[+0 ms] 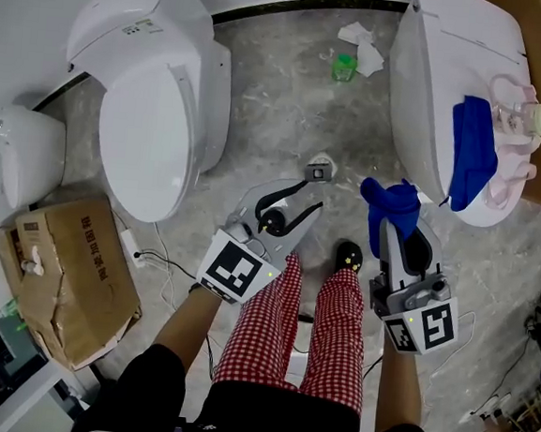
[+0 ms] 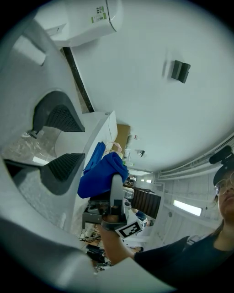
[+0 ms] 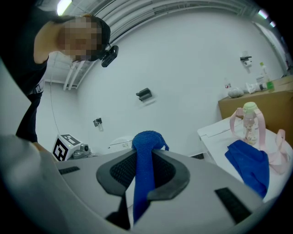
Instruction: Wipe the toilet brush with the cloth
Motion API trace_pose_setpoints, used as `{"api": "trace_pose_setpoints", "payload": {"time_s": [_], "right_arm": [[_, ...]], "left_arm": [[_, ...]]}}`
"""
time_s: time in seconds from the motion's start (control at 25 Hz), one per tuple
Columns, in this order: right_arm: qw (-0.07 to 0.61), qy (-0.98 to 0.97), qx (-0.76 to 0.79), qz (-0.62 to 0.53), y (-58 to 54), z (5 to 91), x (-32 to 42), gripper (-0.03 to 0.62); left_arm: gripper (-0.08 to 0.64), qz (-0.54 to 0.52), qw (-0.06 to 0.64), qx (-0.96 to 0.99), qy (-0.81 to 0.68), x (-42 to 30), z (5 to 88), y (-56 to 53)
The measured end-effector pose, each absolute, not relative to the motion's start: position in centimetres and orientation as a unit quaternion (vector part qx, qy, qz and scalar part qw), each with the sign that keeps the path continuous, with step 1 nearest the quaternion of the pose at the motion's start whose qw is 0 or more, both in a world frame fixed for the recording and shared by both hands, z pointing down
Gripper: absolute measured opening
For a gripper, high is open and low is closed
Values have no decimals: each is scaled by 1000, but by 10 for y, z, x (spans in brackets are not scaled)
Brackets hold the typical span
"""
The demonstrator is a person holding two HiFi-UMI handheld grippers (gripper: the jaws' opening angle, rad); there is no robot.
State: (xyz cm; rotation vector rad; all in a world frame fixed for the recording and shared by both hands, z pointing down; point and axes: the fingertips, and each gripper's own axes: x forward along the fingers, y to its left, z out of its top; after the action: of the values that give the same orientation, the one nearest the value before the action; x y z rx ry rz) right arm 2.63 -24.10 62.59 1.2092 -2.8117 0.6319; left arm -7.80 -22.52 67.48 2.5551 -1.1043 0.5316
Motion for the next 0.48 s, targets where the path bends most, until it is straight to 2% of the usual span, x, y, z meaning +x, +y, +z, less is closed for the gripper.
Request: {"api": "trace_pose_setpoints", "payload": {"time_s": [0.48], "right_arm": [[7, -894, 398, 204, -246, 647, 26, 64]], "left_arm": [[146, 222, 172, 886, -370, -85, 721, -223]]}}
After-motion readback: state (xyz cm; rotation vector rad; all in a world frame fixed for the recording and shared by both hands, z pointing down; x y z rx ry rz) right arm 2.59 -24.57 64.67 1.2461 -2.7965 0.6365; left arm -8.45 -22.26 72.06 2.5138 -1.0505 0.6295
